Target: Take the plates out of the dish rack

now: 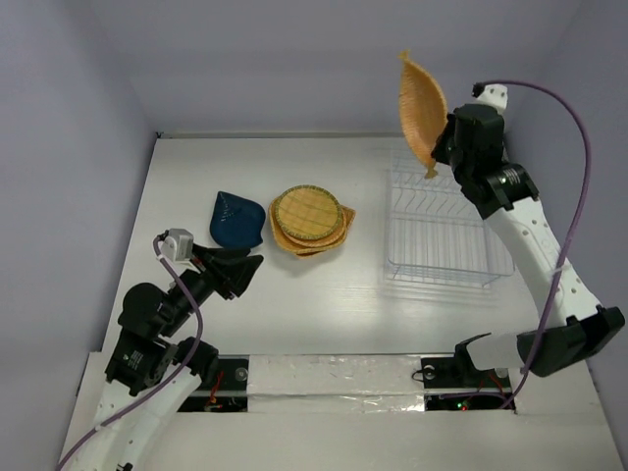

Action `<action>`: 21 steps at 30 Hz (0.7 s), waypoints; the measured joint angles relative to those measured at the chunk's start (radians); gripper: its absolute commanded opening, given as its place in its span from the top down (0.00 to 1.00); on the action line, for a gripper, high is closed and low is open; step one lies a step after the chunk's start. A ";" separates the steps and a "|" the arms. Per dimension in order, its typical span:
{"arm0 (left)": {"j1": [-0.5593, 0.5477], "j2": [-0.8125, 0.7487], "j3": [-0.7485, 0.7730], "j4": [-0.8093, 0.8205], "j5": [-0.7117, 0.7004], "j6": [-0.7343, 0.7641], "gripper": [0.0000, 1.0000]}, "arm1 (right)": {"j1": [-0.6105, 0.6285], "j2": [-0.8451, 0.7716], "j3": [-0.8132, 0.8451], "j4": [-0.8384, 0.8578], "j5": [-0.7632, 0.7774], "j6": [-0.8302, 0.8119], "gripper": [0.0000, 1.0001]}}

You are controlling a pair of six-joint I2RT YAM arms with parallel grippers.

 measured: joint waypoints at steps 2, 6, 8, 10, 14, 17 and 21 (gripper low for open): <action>0.000 0.010 0.000 0.000 -0.004 0.000 0.58 | 0.000 -0.053 -0.104 0.066 -0.159 0.008 1.00; 0.005 0.037 0.000 -0.002 -0.018 0.000 0.58 | 0.009 -0.121 -0.377 0.245 -0.509 0.081 1.00; 0.008 0.053 0.000 -0.004 -0.024 -0.001 0.58 | 0.019 -0.121 -0.505 0.352 -0.664 0.138 1.00; 0.008 0.071 0.000 -0.005 -0.028 -0.001 0.59 | 0.029 -0.112 -0.608 0.451 -0.773 0.197 1.00; 0.017 0.106 0.000 -0.005 -0.034 -0.001 0.59 | 0.068 -0.023 -0.678 0.582 -0.922 0.296 1.00; 0.036 0.132 0.000 -0.006 -0.035 -0.001 0.59 | 0.095 0.062 -0.674 0.678 -0.988 0.337 0.97; 0.078 0.148 0.000 -0.006 -0.031 -0.001 0.59 | 0.119 0.172 -0.656 0.739 -1.036 0.367 0.94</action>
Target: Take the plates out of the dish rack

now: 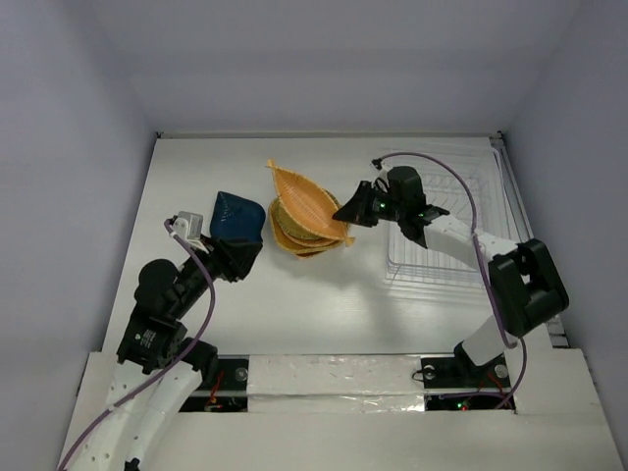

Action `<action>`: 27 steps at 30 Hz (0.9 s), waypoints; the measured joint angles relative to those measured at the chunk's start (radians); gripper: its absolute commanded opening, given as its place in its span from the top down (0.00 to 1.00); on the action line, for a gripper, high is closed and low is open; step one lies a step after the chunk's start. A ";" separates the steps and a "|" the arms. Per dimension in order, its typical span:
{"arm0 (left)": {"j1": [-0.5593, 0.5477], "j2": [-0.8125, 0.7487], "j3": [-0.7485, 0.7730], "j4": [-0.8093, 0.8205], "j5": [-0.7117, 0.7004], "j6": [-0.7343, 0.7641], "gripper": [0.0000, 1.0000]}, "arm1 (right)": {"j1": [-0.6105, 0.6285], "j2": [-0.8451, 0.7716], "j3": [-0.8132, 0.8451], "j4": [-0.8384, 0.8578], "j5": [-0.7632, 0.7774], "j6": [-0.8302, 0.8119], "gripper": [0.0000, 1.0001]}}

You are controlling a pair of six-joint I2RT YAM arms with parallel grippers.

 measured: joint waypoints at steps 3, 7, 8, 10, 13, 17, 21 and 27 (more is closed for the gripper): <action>0.043 0.002 0.000 0.002 0.017 0.000 0.59 | 0.006 0.063 0.021 0.004 -0.010 0.008 0.90; 0.089 0.015 0.000 0.009 0.048 0.001 0.59 | 0.007 0.116 0.048 0.000 -0.009 0.006 0.87; 0.096 0.021 0.000 0.010 0.054 0.001 0.59 | 0.007 0.124 0.055 0.000 -0.009 0.005 0.85; 0.106 0.031 0.000 0.011 0.067 0.001 0.59 | 0.007 0.141 0.071 0.000 -0.006 0.005 0.84; 0.110 0.040 0.000 0.011 0.076 0.001 0.59 | 0.007 0.166 0.094 0.000 -0.006 0.003 0.77; 0.114 0.040 0.000 0.011 0.083 0.001 0.59 | 0.007 0.205 0.119 -0.002 -0.003 -0.009 0.75; 0.126 0.040 0.000 0.011 0.089 0.001 0.59 | 0.007 0.228 0.123 -0.016 0.005 -0.021 0.64; 0.127 0.040 0.000 0.011 0.090 0.001 0.59 | 0.007 0.220 0.122 -0.031 0.036 -0.042 0.32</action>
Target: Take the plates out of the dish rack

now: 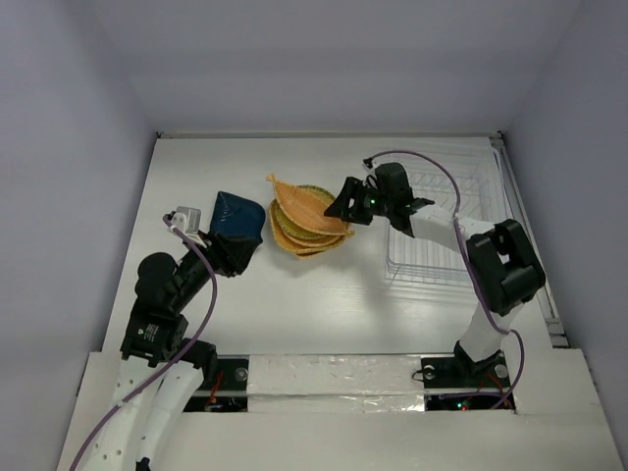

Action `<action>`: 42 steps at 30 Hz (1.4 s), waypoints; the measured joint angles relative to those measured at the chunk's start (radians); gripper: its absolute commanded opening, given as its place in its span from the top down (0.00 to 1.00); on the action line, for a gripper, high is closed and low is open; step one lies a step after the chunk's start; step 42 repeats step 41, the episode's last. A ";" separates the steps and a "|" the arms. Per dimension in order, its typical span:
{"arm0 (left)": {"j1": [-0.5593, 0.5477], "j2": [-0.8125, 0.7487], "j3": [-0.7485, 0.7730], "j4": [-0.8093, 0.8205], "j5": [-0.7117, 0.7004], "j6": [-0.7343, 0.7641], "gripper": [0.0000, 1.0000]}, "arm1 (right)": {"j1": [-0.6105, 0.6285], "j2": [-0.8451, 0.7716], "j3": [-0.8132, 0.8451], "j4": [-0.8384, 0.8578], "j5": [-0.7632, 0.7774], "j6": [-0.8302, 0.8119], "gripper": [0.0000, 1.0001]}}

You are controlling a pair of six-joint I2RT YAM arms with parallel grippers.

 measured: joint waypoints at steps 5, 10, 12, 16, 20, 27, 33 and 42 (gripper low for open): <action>0.000 0.000 0.000 0.000 0.002 0.000 0.59 | 0.000 -0.069 -0.003 -0.033 0.063 -0.034 0.03; 0.014 0.000 0.000 0.000 0.003 0.000 0.59 | 0.000 -0.178 -0.003 -0.078 0.143 -0.072 0.00; 0.022 0.000 0.000 0.000 0.003 0.000 0.59 | 0.000 -0.231 -0.003 -0.095 0.176 -0.089 0.02; 0.033 0.000 0.000 -0.001 -0.003 0.001 0.55 | 0.000 -0.349 -0.029 -0.107 0.235 -0.121 0.85; 0.040 -0.002 0.000 -0.001 -0.021 0.001 0.50 | 0.000 -0.568 -0.130 -0.095 0.286 -0.126 1.00; 0.047 -0.002 0.000 -0.002 -0.045 0.002 0.46 | 0.000 -1.099 -0.251 -0.051 0.397 -0.182 0.86; 0.048 -0.002 0.077 -0.055 -0.081 0.009 0.45 | 0.000 -1.514 -0.292 -0.031 0.626 -0.243 0.49; 0.048 -0.019 0.230 0.034 -0.107 0.012 0.44 | 0.000 -1.566 -0.303 -0.069 0.797 -0.265 0.20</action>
